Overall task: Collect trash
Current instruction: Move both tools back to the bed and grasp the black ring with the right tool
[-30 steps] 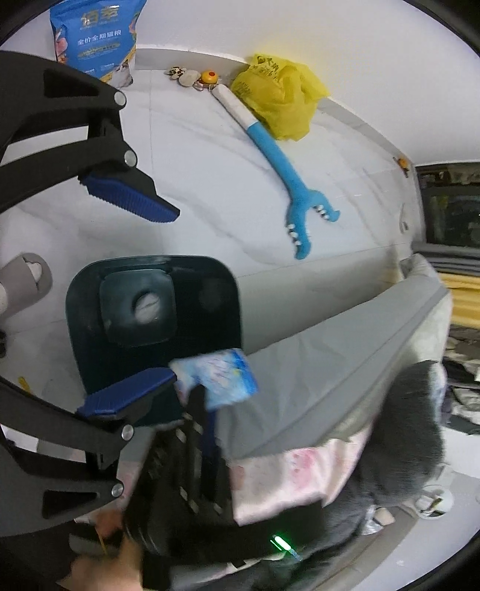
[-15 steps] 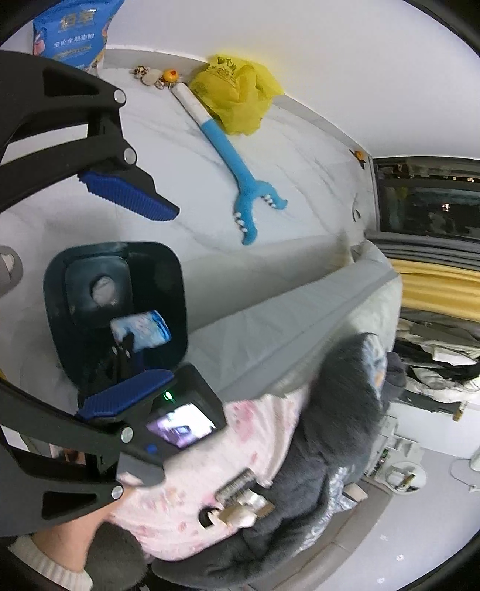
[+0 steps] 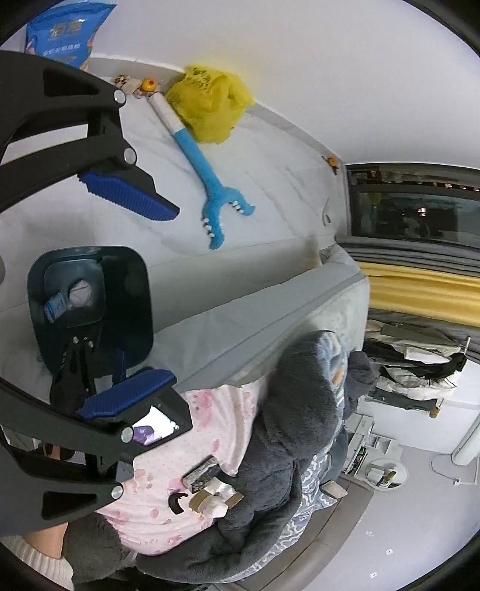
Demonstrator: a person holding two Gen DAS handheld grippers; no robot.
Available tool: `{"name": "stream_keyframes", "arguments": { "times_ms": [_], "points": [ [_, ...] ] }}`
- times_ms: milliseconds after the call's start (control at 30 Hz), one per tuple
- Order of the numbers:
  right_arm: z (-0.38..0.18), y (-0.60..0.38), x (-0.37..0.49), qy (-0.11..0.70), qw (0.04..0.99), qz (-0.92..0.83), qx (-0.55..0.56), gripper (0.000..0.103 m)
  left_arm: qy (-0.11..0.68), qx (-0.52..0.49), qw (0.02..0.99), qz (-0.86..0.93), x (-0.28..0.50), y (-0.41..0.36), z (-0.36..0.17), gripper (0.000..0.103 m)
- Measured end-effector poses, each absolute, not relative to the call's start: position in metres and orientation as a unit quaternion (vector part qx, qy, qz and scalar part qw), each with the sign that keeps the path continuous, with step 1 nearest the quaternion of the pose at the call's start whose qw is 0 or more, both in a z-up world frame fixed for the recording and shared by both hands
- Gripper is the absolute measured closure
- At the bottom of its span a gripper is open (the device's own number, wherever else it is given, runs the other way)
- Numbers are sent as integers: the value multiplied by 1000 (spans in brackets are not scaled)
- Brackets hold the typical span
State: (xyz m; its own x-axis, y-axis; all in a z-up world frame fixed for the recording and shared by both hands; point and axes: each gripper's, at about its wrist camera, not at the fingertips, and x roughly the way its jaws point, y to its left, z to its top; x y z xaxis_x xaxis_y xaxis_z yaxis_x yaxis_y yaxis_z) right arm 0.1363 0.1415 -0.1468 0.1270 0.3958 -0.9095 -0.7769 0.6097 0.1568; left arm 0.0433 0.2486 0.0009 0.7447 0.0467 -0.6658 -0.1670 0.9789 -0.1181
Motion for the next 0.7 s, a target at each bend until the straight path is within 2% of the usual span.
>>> {"name": "stream_keyframes", "arguments": {
  "times_ms": [400,700],
  "points": [
    [-73,93,145,443,784,409,-149,34,322,-94,941,43,59,225,24,18],
    [-45,36,158,411,821,374,-128,31,314,-90,945,17,80,189,33,18]
  ]
}}
